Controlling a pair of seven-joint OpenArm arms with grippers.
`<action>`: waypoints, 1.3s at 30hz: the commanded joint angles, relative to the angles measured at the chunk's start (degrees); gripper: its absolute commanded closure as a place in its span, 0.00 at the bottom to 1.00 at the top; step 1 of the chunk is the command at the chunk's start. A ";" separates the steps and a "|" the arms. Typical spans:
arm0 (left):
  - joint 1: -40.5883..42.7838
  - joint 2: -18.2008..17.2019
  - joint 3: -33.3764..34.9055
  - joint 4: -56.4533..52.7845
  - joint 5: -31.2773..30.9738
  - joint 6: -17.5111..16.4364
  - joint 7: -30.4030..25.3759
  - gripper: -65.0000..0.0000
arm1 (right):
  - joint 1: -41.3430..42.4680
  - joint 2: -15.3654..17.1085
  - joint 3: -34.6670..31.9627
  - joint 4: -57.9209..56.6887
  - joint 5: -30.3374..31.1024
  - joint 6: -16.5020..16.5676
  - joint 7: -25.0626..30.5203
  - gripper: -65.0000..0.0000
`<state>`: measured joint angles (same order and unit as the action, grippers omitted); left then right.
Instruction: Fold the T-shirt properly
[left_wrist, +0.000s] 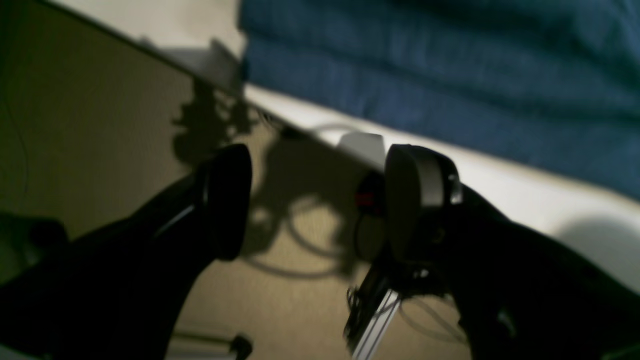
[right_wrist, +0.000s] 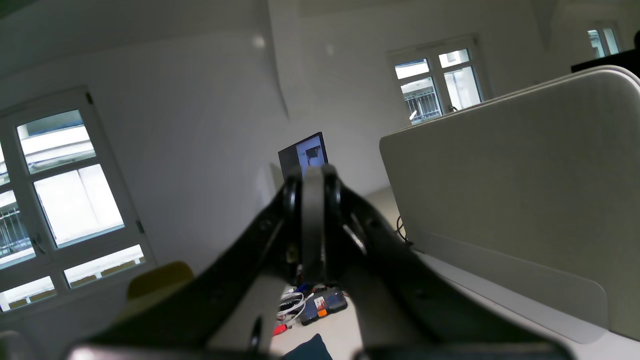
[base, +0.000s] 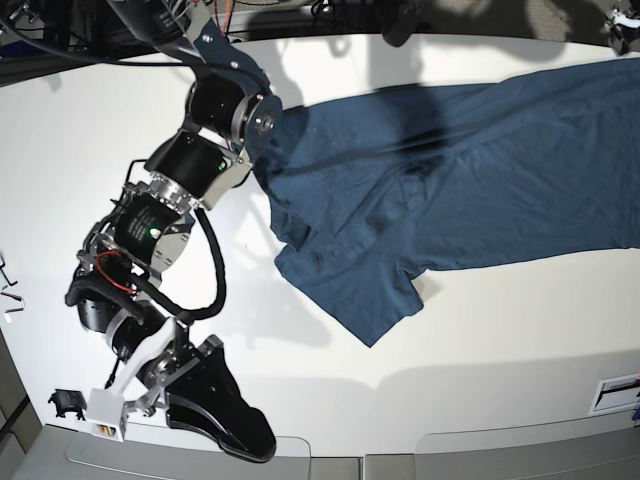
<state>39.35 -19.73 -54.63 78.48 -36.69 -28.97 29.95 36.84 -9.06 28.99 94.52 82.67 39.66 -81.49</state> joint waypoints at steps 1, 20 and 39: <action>0.68 -1.09 -1.36 0.74 -0.87 -0.33 -1.40 0.40 | 1.81 0.06 -0.28 0.68 1.49 0.34 1.49 1.00; 5.07 4.46 6.84 -11.61 -1.29 -0.15 -0.48 0.40 | 1.84 0.06 -0.28 0.68 1.51 0.34 1.49 1.00; -10.54 4.48 52.63 -38.05 33.00 3.50 -27.26 0.41 | 1.84 0.06 -0.28 0.68 1.51 0.34 1.49 1.00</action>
<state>28.23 -14.81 -1.72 40.10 -3.18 -25.04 3.18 36.84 -9.06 28.99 94.52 82.76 39.66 -81.47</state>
